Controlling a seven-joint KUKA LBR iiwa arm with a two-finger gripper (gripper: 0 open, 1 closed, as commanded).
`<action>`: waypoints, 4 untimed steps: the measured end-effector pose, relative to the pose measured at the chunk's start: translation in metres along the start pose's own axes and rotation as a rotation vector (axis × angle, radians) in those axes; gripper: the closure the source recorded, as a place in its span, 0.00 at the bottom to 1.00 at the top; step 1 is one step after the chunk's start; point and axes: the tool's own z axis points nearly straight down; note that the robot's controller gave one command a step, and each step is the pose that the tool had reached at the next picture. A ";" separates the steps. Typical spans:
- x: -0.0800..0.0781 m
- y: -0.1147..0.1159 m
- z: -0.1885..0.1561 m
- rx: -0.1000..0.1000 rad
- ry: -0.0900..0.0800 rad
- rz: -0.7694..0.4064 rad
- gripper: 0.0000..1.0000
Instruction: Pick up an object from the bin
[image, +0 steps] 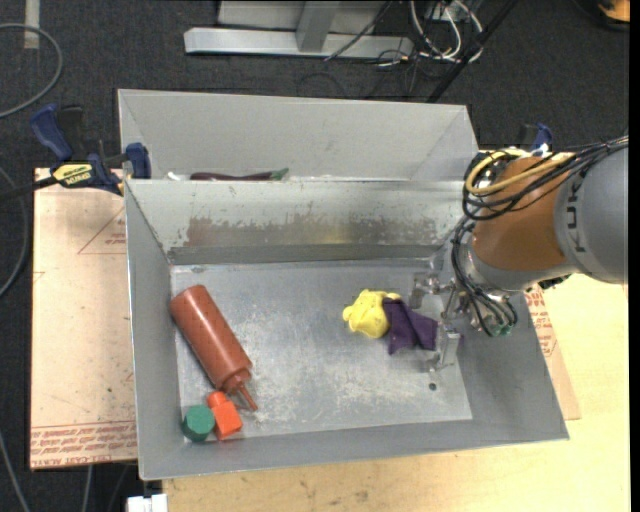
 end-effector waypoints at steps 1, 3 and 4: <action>-0.010 -0.009 0.010 0.002 -0.001 -0.181 1.00; -0.013 -0.002 -0.106 0.002 -0.005 -0.185 1.00; -0.013 -0.002 -0.106 0.002 -0.005 -0.185 1.00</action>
Offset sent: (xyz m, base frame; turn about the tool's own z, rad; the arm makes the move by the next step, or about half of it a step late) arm 0.0000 0.0000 0.0000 0.0000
